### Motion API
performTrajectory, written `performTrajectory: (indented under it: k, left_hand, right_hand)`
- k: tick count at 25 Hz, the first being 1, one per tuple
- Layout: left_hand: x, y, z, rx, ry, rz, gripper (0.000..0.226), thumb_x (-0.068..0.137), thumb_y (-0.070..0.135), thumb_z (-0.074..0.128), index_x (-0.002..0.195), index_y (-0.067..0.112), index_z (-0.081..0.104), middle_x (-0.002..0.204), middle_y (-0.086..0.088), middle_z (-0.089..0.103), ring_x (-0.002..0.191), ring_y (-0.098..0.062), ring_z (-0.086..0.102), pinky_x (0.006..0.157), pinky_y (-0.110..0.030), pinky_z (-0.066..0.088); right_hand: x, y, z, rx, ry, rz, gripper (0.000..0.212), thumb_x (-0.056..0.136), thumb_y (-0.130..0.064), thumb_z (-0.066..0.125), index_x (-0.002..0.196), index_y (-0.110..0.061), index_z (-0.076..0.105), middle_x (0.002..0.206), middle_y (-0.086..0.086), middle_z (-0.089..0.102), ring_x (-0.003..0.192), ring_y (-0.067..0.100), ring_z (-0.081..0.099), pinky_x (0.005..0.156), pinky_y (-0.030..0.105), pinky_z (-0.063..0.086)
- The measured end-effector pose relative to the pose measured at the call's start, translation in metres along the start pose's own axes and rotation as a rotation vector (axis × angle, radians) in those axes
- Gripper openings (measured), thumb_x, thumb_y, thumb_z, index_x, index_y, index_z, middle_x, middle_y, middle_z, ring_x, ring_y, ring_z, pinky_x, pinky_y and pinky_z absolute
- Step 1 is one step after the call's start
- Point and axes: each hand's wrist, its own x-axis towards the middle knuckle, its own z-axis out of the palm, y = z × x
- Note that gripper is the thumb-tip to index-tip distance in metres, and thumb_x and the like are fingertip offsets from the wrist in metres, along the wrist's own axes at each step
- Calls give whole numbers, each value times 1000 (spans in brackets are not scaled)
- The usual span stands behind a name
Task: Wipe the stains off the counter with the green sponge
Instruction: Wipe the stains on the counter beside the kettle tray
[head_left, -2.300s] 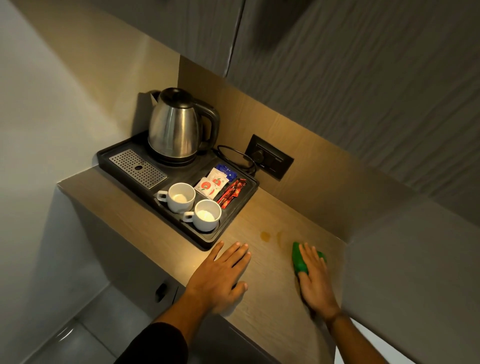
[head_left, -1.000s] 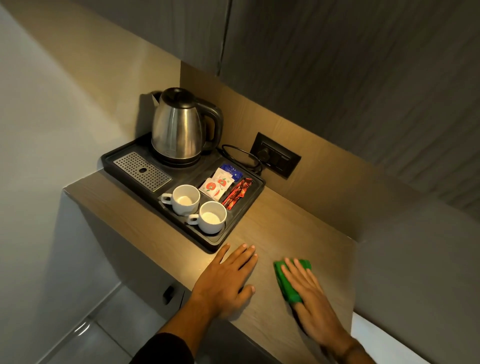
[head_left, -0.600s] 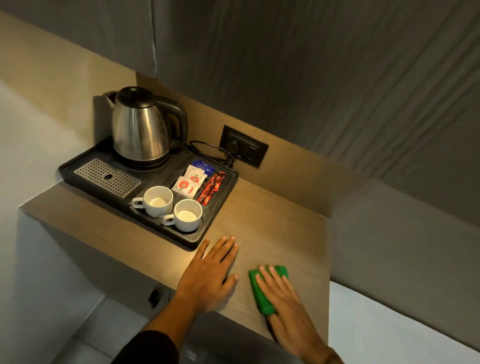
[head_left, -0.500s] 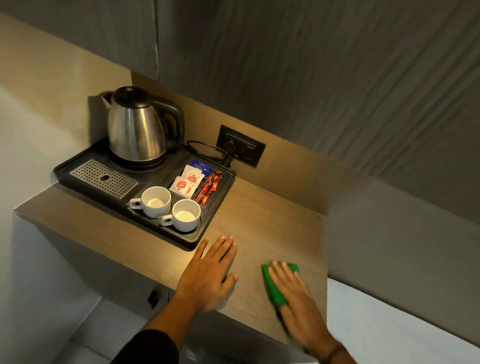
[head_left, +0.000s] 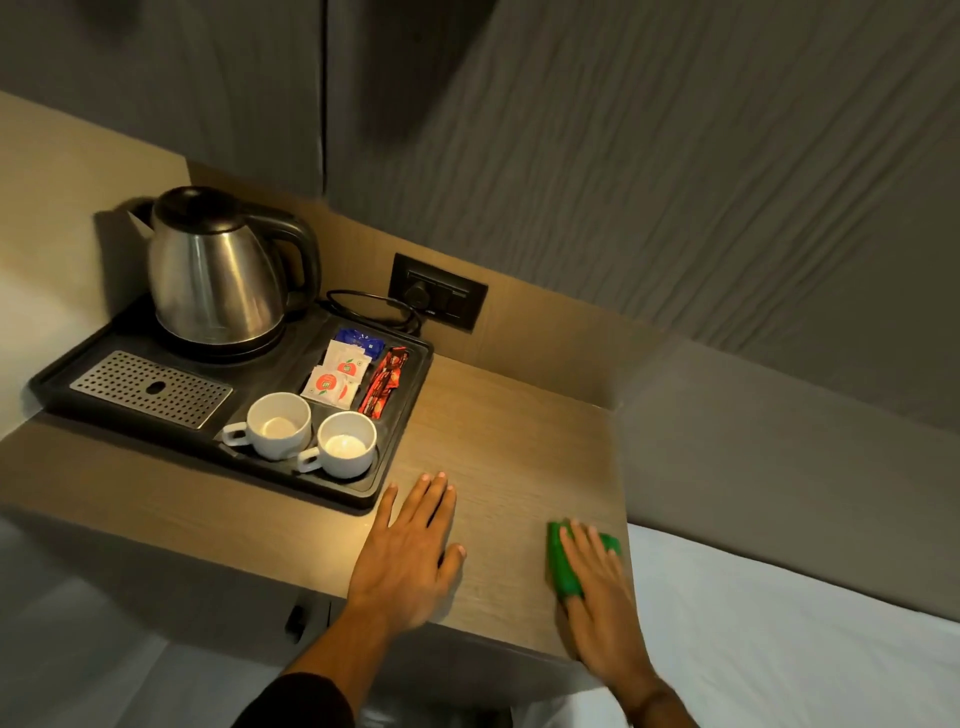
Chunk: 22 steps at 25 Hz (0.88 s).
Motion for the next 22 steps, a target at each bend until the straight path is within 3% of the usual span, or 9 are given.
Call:
performTrajectory:
  k: [3,8,14,17,22]
  left_hand:
    - [1,2,-4,6,-19,-1,74,105,58,27,165,18,9,175,-4,5,159,-22,-3,128,-56,1]
    - [-10,3,-18,6,-53,-25,73,108,55,27,165,15,5,175,-5,1,159,-21,-7,126,-53,-7]
    - [-114,9,-34,34,-7,-181,80,100,61,18,165,14,12,175,-7,12,160,-24,3,126,-53,-2]
    - [-193,23,-39,83,30,-290,84,97,62,9,165,13,7,175,-6,6,159,-24,-1,127,-53,-4]
    - [-347,52,-37,107,110,-510,79,103,61,18,165,13,7,174,-7,3,159,-25,-3,122,-53,-8]
  right_hand:
    - [53,-48,13,49,54,113,74,97,1,49,161,-23,21,169,-6,11,161,20,4,131,50,4]
    - [-6,-68,49,30,-104,-188,83,91,-12,44,161,-41,11,172,-15,5,159,4,-7,129,42,-7]
    - [-25,-93,27,80,4,-52,86,93,5,50,163,-20,8,173,-3,5,160,18,-3,130,39,-6]
    - [-72,-124,35,-9,-31,-264,93,89,4,53,164,-23,5,173,-4,1,159,18,-10,127,38,-10]
    - [-182,-167,72,-80,-196,-567,89,89,0,46,165,-21,5,174,0,-1,158,22,-15,128,40,-11]
